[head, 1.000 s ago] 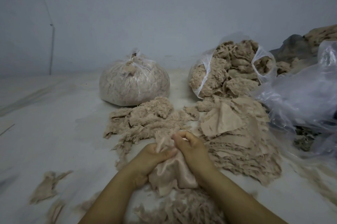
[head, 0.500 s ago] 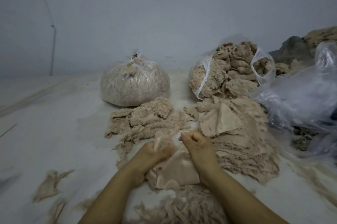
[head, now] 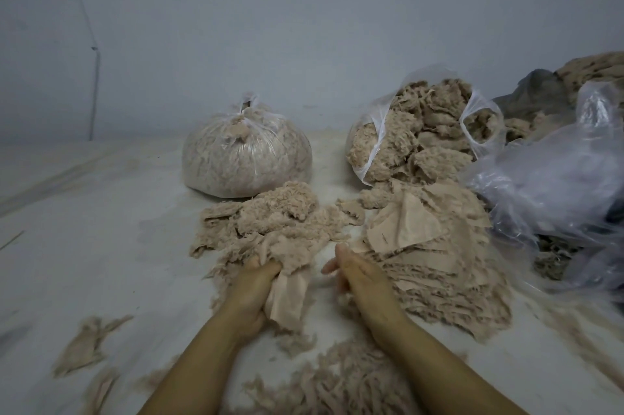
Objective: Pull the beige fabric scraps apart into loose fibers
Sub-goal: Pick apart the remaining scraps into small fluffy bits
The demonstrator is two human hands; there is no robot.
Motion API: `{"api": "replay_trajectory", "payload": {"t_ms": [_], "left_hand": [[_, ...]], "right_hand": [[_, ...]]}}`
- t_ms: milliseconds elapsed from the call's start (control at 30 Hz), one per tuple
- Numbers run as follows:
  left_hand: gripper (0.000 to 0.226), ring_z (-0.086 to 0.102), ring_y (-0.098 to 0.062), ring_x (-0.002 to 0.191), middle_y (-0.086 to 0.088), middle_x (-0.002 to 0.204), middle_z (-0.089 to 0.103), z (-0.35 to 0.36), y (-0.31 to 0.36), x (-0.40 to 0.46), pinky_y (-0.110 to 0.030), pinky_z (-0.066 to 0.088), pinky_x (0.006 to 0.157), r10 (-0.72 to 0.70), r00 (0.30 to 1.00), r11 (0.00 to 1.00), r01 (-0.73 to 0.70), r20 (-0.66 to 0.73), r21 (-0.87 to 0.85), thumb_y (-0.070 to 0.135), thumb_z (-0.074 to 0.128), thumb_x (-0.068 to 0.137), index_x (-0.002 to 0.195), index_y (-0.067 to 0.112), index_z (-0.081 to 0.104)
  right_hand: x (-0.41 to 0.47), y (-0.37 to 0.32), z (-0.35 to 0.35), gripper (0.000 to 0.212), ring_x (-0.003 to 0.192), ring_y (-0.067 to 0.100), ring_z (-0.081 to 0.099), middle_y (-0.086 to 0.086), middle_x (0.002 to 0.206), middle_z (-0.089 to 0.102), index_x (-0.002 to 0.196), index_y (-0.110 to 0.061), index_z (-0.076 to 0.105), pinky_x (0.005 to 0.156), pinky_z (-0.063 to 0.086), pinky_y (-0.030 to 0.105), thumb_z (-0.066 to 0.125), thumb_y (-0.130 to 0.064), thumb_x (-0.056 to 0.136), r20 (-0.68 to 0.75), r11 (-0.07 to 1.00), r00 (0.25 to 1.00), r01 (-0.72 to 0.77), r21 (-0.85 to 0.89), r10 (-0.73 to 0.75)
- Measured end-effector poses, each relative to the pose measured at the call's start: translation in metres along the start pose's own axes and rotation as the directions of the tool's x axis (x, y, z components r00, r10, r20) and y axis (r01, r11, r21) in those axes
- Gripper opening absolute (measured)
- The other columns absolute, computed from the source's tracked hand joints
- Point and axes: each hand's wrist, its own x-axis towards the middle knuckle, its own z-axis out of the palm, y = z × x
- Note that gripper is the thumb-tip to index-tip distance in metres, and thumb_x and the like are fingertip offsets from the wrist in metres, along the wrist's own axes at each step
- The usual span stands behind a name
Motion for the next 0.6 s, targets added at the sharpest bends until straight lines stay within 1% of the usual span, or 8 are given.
{"api": "replay_trajectory", "payload": {"t_ms": [67, 167, 267, 333, 400, 467, 533, 600], "left_hand": [[0.013, 0.069, -0.027, 0.069, -0.015, 0.08, 0.072, 0.006, -0.004, -0.003, -0.037, 0.053, 0.062, 0.006, 1.0, 0.999, -0.007, 0.028, 0.038, 0.009, 0.054, 0.093, 0.096, 0.004, 0.066], [0.022, 0.07, -0.022, 0.064, -0.01, 0.072, 0.072, 0.012, -0.007, -0.007, -0.029, 0.051, 0.052, 0.028, 0.999, 0.986, -0.034, 0.041, 0.16, 0.026, 0.06, 0.091, 0.092, 0.005, 0.064], [0.048, 0.07, -0.018, 0.066, -0.006, 0.072, 0.073, 0.013, -0.008, -0.01, -0.025, 0.051, 0.054, 0.056, 0.995, 0.959, -0.076, 0.08, 0.275, 0.045, 0.07, 0.075, 0.094, 0.001, 0.066], [0.055, 0.071, -0.023, 0.078, -0.011, 0.085, 0.074, 0.013, -0.007, -0.009, -0.032, 0.055, 0.063, 0.038, 0.996, 0.955, -0.061, 0.085, 0.289, 0.047, 0.071, 0.072, 0.101, 0.001, 0.066], [0.047, 0.07, -0.026, 0.084, -0.014, 0.095, 0.072, 0.012, -0.006, -0.007, -0.034, 0.056, 0.068, 0.042, 0.998, 0.968, -0.05, 0.037, 0.247, 0.042, 0.069, 0.079, 0.107, 0.004, 0.064], [0.039, 0.07, -0.025, 0.083, -0.015, 0.095, 0.072, 0.01, -0.004, -0.005, -0.032, 0.054, 0.065, 0.057, 0.998, 0.981, -0.052, -0.021, 0.185, 0.037, 0.065, 0.085, 0.108, 0.005, 0.063], [0.031, 0.071, -0.023, 0.072, -0.013, 0.081, 0.073, 0.009, -0.002, -0.004, -0.028, 0.054, 0.055, 0.061, 0.997, 0.993, -0.055, -0.056, 0.103, 0.034, 0.062, 0.089, 0.101, 0.005, 0.066], [0.032, 0.07, -0.023, 0.061, -0.012, 0.07, 0.072, 0.012, -0.001, -0.004, -0.027, 0.052, 0.047, 0.063, 0.992, 0.996, -0.056, -0.105, 0.07, 0.034, 0.059, 0.091, 0.093, 0.003, 0.066]], "right_hand": [[-0.002, -0.002, 0.006, 0.048, 0.061, 0.008, 0.061, -0.008, 0.078, 0.064, 0.097, -0.023, 0.064, 0.054, 0.049, 0.023, 0.051, -0.064, 0.075, 0.098, 0.998, 0.995, -0.024, 0.06, 0.018], [-0.004, -0.001, 0.015, 0.043, 0.059, 0.015, 0.059, -0.01, 0.075, 0.061, 0.103, -0.031, 0.057, 0.051, 0.051, 0.029, 0.074, -0.051, 0.07, 0.16, 0.997, 0.987, -0.011, 0.078, -0.002], [-0.001, 0.002, 0.016, 0.016, 0.05, 0.013, 0.053, 0.002, 0.062, 0.057, 0.085, -0.017, 0.058, 0.047, 0.045, 0.025, 0.068, -0.03, 0.087, 0.004, 0.995, 0.998, 0.065, 0.078, -0.065], [0.004, 0.004, 0.011, 0.026, 0.04, 0.01, 0.044, 0.002, 0.052, 0.052, 0.073, -0.011, 0.055, 0.041, 0.038, 0.023, 0.056, -0.025, 0.095, -0.133, 0.99, 0.991, 0.041, 0.135, -0.023], [0.007, 0.005, 0.003, 0.031, 0.037, 0.008, 0.037, -0.003, 0.046, 0.046, 0.072, -0.01, 0.055, 0.04, 0.033, 0.021, 0.05, -0.026, 0.098, -0.198, 0.993, 0.98, -0.007, 0.122, 0.031], [0.005, 0.004, -0.001, 0.038, 0.037, 0.009, 0.039, -0.002, 0.044, 0.048, 0.075, -0.008, 0.06, 0.039, 0.034, 0.02, 0.049, -0.037, 0.097, -0.129, 0.993, 0.99, -0.049, 0.112, 0.063], [-0.002, 0.0, 0.002, 0.047, 0.04, 0.011, 0.05, 0.001, 0.054, 0.061, 0.083, -0.011, 0.066, 0.041, 0.041, 0.02, 0.051, -0.055, 0.087, 0.034, 0.991, 0.995, -0.091, 0.093, 0.089], [-0.009, -0.002, 0.009, 0.034, 0.043, 0.011, 0.057, 0.0, 0.07, 0.071, 0.097, -0.019, 0.067, 0.042, 0.044, 0.019, 0.063, -0.051, 0.084, 0.261, 0.984, 0.959, -0.145, 0.106, 0.113]]}}
